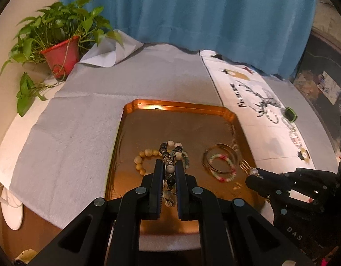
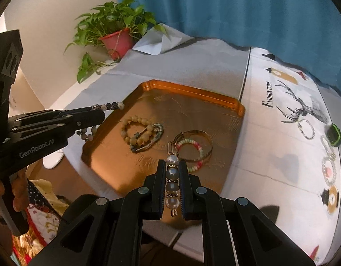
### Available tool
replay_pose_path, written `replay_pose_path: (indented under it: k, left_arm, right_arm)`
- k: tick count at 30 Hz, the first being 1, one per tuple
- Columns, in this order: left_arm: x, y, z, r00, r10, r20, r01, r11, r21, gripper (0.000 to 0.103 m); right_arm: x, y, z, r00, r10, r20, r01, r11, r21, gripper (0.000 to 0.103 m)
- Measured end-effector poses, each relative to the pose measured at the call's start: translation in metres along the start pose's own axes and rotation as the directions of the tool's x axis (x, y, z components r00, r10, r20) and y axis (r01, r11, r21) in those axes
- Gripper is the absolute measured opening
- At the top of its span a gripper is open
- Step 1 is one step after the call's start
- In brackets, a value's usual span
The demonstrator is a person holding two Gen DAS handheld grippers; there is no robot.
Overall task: Organize jewelry
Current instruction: 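Carry both items over the copper tray and open both tools to drop them, then move both tools back toward the remaining jewelry on the runner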
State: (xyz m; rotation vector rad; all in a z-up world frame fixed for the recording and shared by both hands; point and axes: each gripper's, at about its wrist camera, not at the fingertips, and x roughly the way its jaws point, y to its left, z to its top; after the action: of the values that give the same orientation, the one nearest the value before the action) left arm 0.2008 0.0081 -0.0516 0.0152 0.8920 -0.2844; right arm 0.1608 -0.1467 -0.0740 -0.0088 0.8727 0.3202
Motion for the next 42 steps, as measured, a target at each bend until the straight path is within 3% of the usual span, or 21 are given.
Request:
replay_pose_path:
  k: [5, 6, 7, 9, 10, 11, 12, 20, 29, 34, 42]
  left_arm:
    - [0.025, 0.005, 0.004, 0.999, 0.003, -0.042, -0.003, 1.000, -0.005, 0.012]
    - [0.029, 0.006, 0.004, 0.998, 0.005, -0.062, -0.006, 1.000, -0.007, 0.030]
    - [0.031, 0.006, 0.003, 0.996, 0.017, -0.084, -0.018, 1.000, -0.011, 0.067]
    - [0.031, 0.009, 0.001, 0.993, 0.063, -0.101, -0.067, 0.997, -0.036, 0.097]
    - [0.025, 0.010, -0.002, 0.995, 0.072, -0.070, -0.076, 0.996, -0.050, 0.097]
    - [0.019, 0.010, -0.005, 0.996, 0.076, -0.055, -0.079, 0.995, -0.053, 0.097]
    - [0.015, 0.010, -0.008, 0.995, 0.082, -0.058, -0.085, 0.995, -0.053, 0.097]
    - [-0.058, -0.011, -0.063, 0.994, 0.111, -0.016, -0.112, 0.993, -0.040, 0.097]
    - [-0.150, -0.065, -0.101, 0.994, 0.054, 0.091, -0.057, 0.998, 0.023, 0.097]
    - [-0.180, -0.090, -0.116, 0.991, 0.041, 0.129, -0.049, 0.997, 0.057, 0.097]
    - [-0.214, -0.116, -0.135, 0.983, 0.042, 0.181, -0.063, 0.992, 0.110, 0.099]
  right_arm:
    - [0.021, -0.003, 0.006, 1.000, -0.011, -0.016, 0.011, 1.000, -0.001, 0.012]
    - [0.025, -0.003, 0.007, 1.000, -0.014, -0.023, 0.014, 1.000, -0.004, 0.013]
    - [0.028, -0.003, 0.007, 0.999, -0.022, -0.033, 0.021, 1.000, -0.014, 0.015]
    - [0.032, -0.003, 0.006, 0.997, -0.051, -0.063, 0.049, 0.998, -0.029, 0.035]
    - [0.031, -0.003, 0.003, 0.996, -0.055, -0.071, 0.053, 0.998, -0.031, 0.058]
    - [0.028, -0.004, 0.001, 0.997, -0.048, -0.063, 0.046, 0.998, -0.030, 0.073]
    - [0.022, -0.003, -0.003, 0.998, -0.039, -0.049, 0.038, 0.999, -0.031, 0.075]
    - [-0.055, -0.001, -0.051, 0.999, -0.044, 0.003, 0.044, 0.998, 0.038, 0.075]
    - [-0.165, 0.006, -0.106, 0.989, -0.096, 0.117, 0.087, 0.993, 0.081, 0.076]
    - [-0.210, 0.016, -0.128, 0.976, -0.120, 0.183, 0.110, 0.992, 0.060, 0.078]
    - [-0.246, 0.022, -0.153, 0.965, -0.133, 0.224, 0.121, 0.990, 0.066, 0.080]
